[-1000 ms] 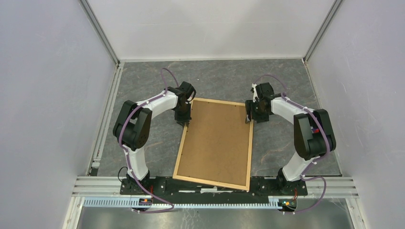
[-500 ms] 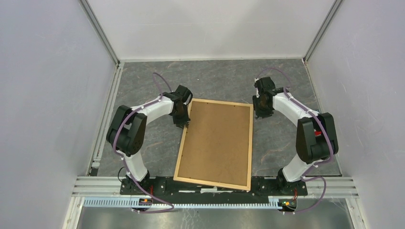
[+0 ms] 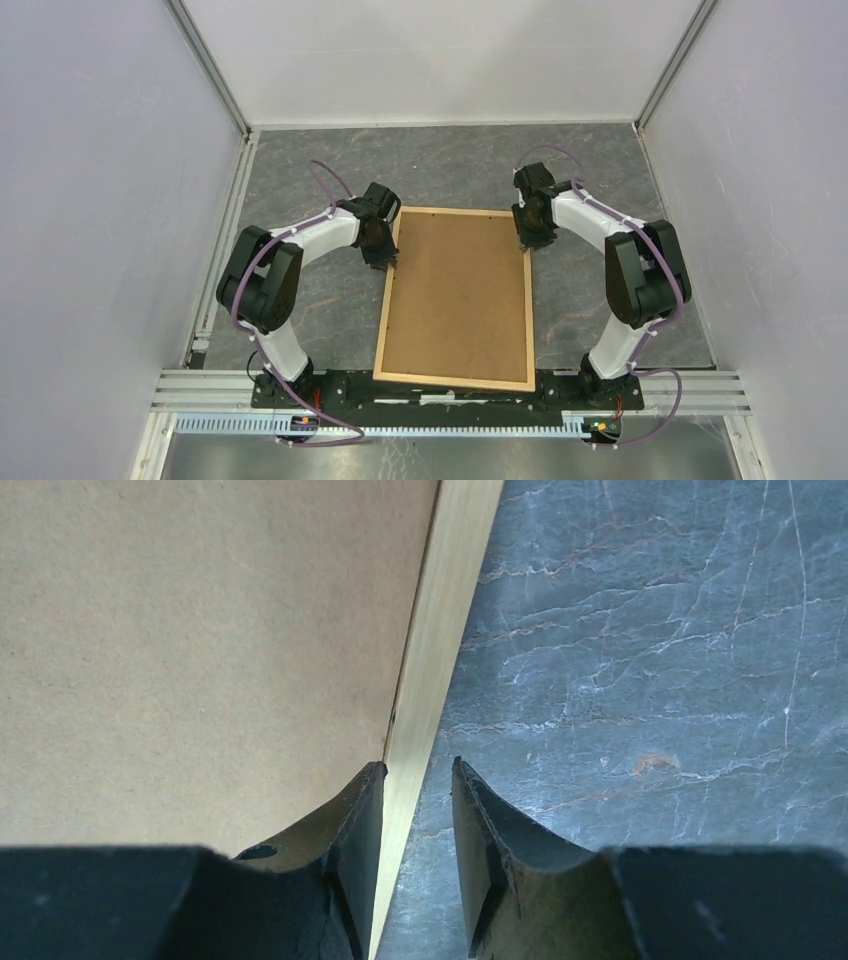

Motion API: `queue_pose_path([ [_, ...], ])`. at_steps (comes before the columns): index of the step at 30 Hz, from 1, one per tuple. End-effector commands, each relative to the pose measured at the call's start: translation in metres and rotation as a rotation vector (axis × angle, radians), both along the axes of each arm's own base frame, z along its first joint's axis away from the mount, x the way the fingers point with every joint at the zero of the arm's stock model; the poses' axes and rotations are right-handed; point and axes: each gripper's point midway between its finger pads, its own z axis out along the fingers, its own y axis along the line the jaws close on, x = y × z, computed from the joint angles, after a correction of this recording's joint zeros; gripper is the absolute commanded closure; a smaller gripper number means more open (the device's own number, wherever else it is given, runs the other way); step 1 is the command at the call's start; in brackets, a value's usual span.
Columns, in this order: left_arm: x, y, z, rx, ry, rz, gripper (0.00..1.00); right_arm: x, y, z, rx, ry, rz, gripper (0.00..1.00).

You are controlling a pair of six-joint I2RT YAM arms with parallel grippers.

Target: Put the photo into the frame

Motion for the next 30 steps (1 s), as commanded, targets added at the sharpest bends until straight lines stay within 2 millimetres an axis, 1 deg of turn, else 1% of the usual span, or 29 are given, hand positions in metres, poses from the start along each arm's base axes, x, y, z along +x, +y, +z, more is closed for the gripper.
queue_pose_path([
  [1, -0.023, 0.003, -0.019, 0.005, 0.100, 0.072, 0.98, 0.005, -0.004, 0.004, -0.015, -0.021, -0.037, 0.63],
  [4, -0.021, 0.005, -0.018, 0.015, 0.088, 0.064, 0.98, 0.007, -0.005, 0.005, -0.020, -0.030, -0.049, 0.66],
  [7, -0.022, 0.006, -0.018, 0.019, 0.087, 0.056, 0.98, 0.013, -0.007, 0.007, -0.031, -0.050, -0.057, 0.68],
  [12, -0.021, 0.006, -0.018, 0.021, 0.085, 0.042, 0.98, 0.033, -0.005, 0.009, -0.031, -0.084, -0.072, 0.69],
  [14, -0.021, 0.006, -0.017, 0.023, 0.083, 0.036, 0.98, 0.038, -0.003, 0.008, -0.033, -0.072, -0.070, 0.70],
  [17, -0.022, 0.006, -0.017, 0.024, 0.086, 0.031, 0.98, 0.038, -0.001, 0.005, -0.020, -0.069, -0.070, 0.71],
  [20, -0.021, 0.006, -0.017, 0.024, 0.084, 0.028, 0.98, 0.036, -0.005, 0.003, -0.043, -0.064, -0.077, 0.72],
  [26, -0.021, 0.006, -0.017, 0.025, 0.084, 0.028, 0.98, 0.039, -0.010, 0.007, -0.051, -0.078, -0.088, 0.73],
  [30, -0.021, 0.006, -0.017, 0.024, 0.083, 0.028, 0.98, 0.037, -0.006, -0.001, -0.037, -0.055, -0.080, 0.73],
])
